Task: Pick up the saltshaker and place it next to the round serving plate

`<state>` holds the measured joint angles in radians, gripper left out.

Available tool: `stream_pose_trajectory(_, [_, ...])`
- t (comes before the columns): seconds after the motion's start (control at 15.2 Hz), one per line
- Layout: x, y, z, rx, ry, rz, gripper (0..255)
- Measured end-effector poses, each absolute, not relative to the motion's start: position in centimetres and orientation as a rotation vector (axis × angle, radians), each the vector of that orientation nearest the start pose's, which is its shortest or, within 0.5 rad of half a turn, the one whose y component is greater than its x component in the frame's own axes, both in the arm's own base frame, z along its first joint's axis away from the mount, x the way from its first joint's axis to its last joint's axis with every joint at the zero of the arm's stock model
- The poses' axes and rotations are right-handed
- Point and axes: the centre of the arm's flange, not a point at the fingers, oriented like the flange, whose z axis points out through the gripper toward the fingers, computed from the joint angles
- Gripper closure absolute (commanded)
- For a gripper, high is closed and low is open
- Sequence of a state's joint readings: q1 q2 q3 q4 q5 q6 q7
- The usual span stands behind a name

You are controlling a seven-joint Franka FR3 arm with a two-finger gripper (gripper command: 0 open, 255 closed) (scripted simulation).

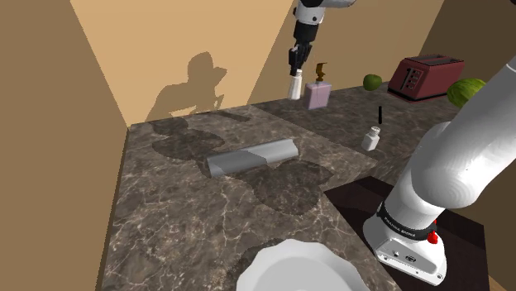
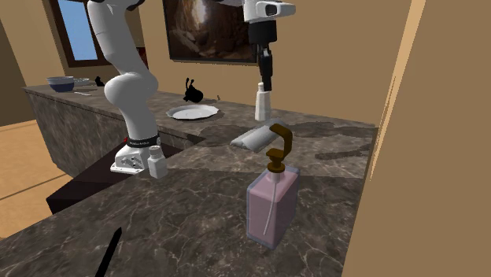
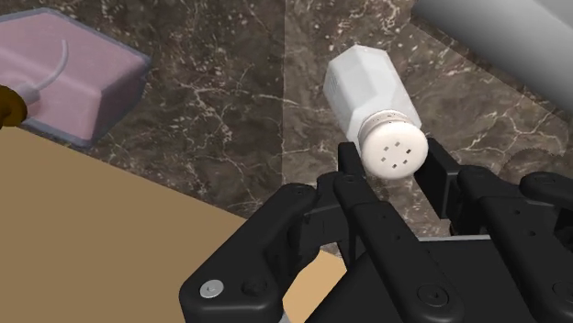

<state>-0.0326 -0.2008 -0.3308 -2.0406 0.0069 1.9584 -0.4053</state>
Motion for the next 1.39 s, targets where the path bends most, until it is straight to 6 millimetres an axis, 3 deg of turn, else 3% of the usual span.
stream_pose_trajectory(0.26, [47.5,-19.0,55.3,-3.109,-0.066,-0.197,255])
stream_pose_trajectory(0.4, [46.7,-17.7,55.5,-3.108,-0.066,-0.196,255])
stream_pose_trajectory(1.39, [35.0,-2.1,55.6,-3.108,-0.069,-0.197,255])
